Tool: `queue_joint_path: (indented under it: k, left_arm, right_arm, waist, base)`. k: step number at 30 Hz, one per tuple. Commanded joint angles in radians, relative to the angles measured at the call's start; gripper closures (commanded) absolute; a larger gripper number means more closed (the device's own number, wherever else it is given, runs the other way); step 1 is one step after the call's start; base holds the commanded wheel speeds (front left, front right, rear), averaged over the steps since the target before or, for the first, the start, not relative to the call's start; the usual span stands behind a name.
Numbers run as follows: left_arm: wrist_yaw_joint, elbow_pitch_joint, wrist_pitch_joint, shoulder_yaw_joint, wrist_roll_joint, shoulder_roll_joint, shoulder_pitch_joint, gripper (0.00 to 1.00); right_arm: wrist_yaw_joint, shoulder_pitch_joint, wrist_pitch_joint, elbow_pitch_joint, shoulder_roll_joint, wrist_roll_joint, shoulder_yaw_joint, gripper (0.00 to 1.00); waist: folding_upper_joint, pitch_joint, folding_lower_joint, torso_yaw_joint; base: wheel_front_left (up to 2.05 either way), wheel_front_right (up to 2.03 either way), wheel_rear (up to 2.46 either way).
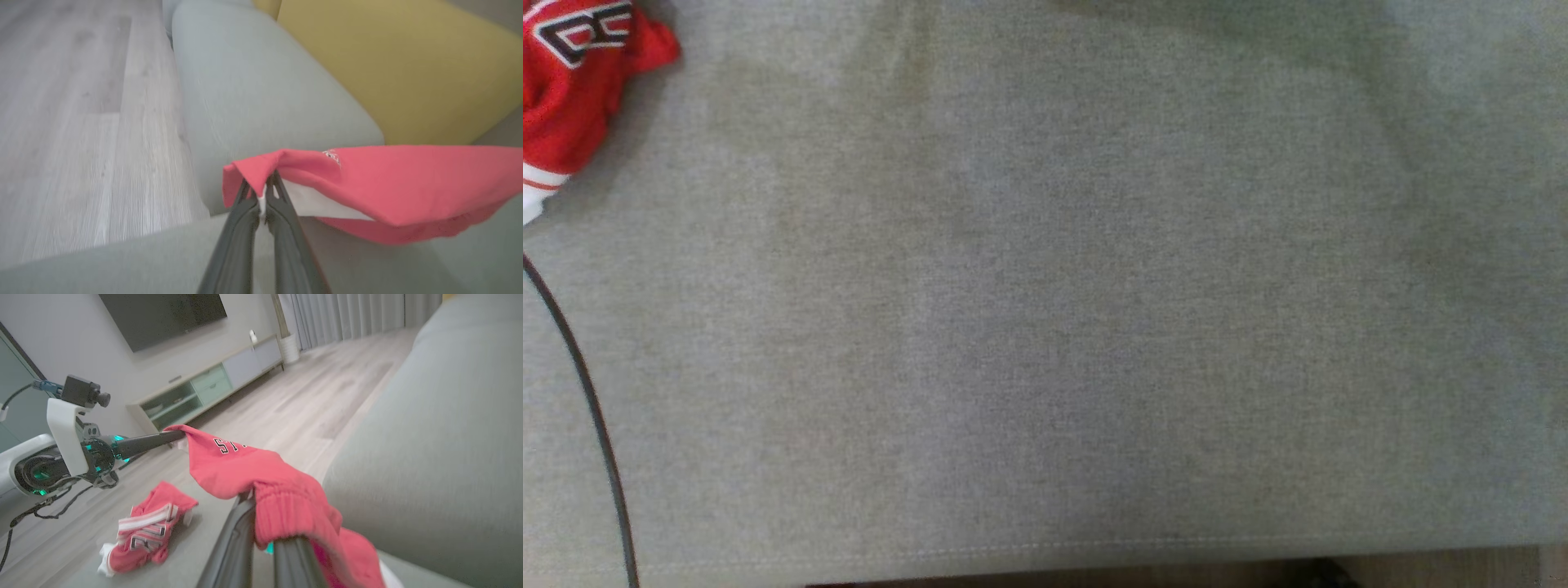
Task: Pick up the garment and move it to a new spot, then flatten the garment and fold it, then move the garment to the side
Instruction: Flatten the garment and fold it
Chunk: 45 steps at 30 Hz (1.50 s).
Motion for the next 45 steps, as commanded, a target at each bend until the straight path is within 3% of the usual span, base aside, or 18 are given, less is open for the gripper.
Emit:
queue_joint_path:
  k: [1, 8, 12, 25, 30, 38, 45]
  left_arm:
    - [0.000, -0.049, 0.034, -0.015, -0.039, 0.080, 0.011, 1.00]
    - [0.000, -0.150, 0.193, -0.159, -0.192, 0.187, 0.228, 1.00]
    - [0.000, -0.219, 0.285, -0.217, -0.267, 0.256, 0.337, 1.00]
    - [0.000, -0.453, 0.389, -0.268, -0.479, 0.460, 0.660, 1.00]
    - [0.027, -0.587, 0.429, -0.278, -0.569, 0.546, 0.770, 1.00]
    - [0.088, -0.755, 0.421, -0.277, -0.628, 0.655, 0.863, 1.00]
    - [0.129, -0.787, 0.446, -0.227, -0.644, 0.675, 0.786, 1.00]
  right_arm:
    - [-0.001, 0.045, 0.012, -0.034, -0.022, 0.029, 0.011, 1.00]
    - [-0.001, 0.233, 0.075, -0.112, -0.092, 0.102, 0.125, 1.00]
    - [-0.001, 0.349, 0.165, -0.159, -0.123, 0.120, 0.153, 1.00]
    - [-0.001, 0.720, 0.334, -0.312, -0.241, 0.191, 0.165, 1.00]
    - [-0.001, 0.869, 0.389, -0.383, -0.295, 0.249, 0.165, 1.00]
    - [-0.001, 0.955, 0.345, -0.469, -0.316, 0.302, 0.154, 1.00]
    - [-0.001, 0.957, 0.246, -0.481, -0.286, 0.383, 0.065, 1.00]
  waist:
    - [0.0000, -0.031, 0.0000, 0.005]
    - [0.0000, -0.162, 0.0000, 0.000]
    - [0.0000, -0.247, 0.0000, -0.012]
    - [0.0000, -0.449, 0.0000, -0.052]
    - [0.0000, -0.495, 0.0000, -0.073]
    - [0.0000, -0.499, 0.0000, -0.111]
    - [0.0000, -0.431, 0.0000, -0.143]
  base:
    - [0.00, 0.00, 0.00]
    - [0.00, 0.00, 0.00]
    - [0.00, 0.00, 0.00]
    - [0.00, 0.00, 0.00]
    - [0.00, 0.00, 0.00]
    - [0.00, 0.00, 0.00]
    - [0.00, 0.00, 0.00]
